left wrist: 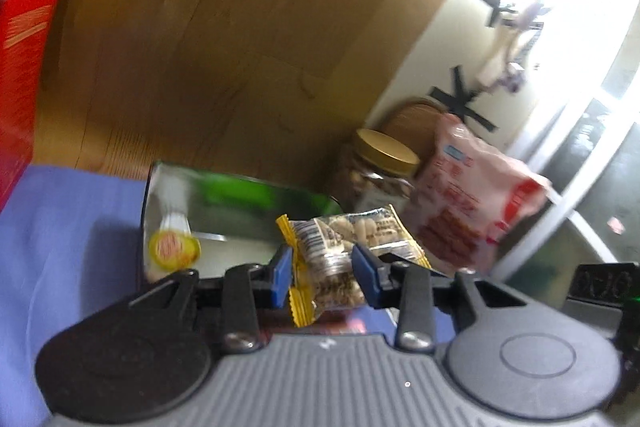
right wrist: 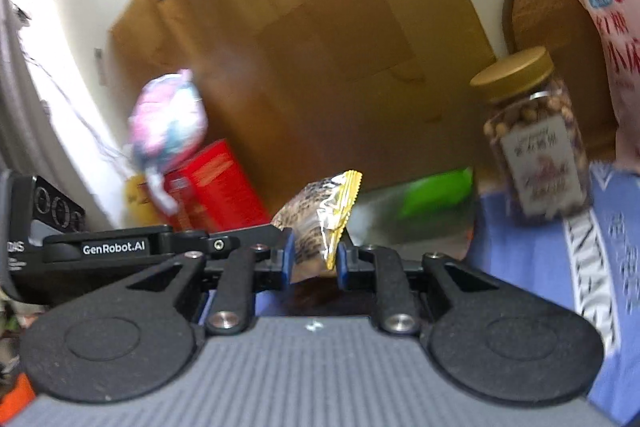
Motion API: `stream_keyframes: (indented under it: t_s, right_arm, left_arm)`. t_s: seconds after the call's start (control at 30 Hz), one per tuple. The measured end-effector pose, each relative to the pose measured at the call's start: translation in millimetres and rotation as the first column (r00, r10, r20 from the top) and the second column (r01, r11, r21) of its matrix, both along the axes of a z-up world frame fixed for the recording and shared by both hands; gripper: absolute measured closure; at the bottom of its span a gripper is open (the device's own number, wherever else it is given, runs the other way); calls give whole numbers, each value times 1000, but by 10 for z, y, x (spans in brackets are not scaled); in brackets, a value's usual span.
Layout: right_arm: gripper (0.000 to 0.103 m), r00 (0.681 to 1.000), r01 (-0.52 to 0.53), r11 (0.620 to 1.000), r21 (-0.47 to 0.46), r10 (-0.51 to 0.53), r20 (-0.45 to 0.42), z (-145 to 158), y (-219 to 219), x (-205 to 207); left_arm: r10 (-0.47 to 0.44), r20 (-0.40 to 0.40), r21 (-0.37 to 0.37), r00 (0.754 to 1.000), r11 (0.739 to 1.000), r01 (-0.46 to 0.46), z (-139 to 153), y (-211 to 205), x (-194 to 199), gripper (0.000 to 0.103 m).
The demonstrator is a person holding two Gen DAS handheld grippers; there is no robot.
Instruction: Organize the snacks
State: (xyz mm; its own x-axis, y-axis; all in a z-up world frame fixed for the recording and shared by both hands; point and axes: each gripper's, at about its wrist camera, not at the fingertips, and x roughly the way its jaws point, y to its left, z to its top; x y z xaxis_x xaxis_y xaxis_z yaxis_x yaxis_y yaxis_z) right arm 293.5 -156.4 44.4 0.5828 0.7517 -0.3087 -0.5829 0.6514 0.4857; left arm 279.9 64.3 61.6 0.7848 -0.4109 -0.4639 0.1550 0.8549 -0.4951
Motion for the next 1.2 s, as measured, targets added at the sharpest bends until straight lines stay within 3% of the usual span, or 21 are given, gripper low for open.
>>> stream_keyframes:
  t_s: [0.17, 0.27, 0.33, 0.5, 0.6, 0.7, 0.8, 0.9, 1.1, 1.2]
  right_arm:
    - [75, 998, 59, 990, -125, -54, 41, -128, 191, 248]
    - [55, 987, 133, 964, -232, -107, 120, -140, 278, 214]
    - [55, 975, 181, 961, -211, -147, 166, -111, 165, 87]
    - [55, 989, 133, 986, -102, -125, 77, -164, -331, -337]
    - [55, 995, 97, 989, -116, -99, -7, -345, -498, -501]
    - [55, 988, 131, 978, -160, -142, -54, -502, -575, -546]
    - [51, 987, 153, 966, -209, -160, -13, -522, -518, -460]
    - [34, 994, 101, 960, -260, -109, -20, -562, -463, -306]
    - [38, 991, -14, 974, -225, -17, -131, -646, -312, -145]
    - [38, 999, -7, 967, -255, -7, -54, -578, -313, -350]
  left_arm:
    - [31, -38, 40, 999, 999, -30, -205, -40, 437, 70]
    - [73, -68, 91, 995, 994, -66, -311, -33, 487, 66]
    - [75, -53, 67, 996, 995, -71, -306, 29, 376, 64]
    - [47, -14, 0, 999, 999, -47, -240, 221, -155, 61]
    - [8, -17, 1, 1000, 1000, -8, -271, 196, -485, 61]
    - [-17, -36, 5, 999, 1000, 18, -330, 86, -720, 61]
    - [-15, -53, 7, 998, 1000, 15, -382, 28, -852, 58]
    - [2, -81, -23, 997, 1000, -4, -463, 66, -955, 55]
    - [19, -91, 0, 996, 1000, -19, -455, 75, -877, 54]
    - [48, -93, 40, 994, 998, -44, -425, 68, -602, 51]
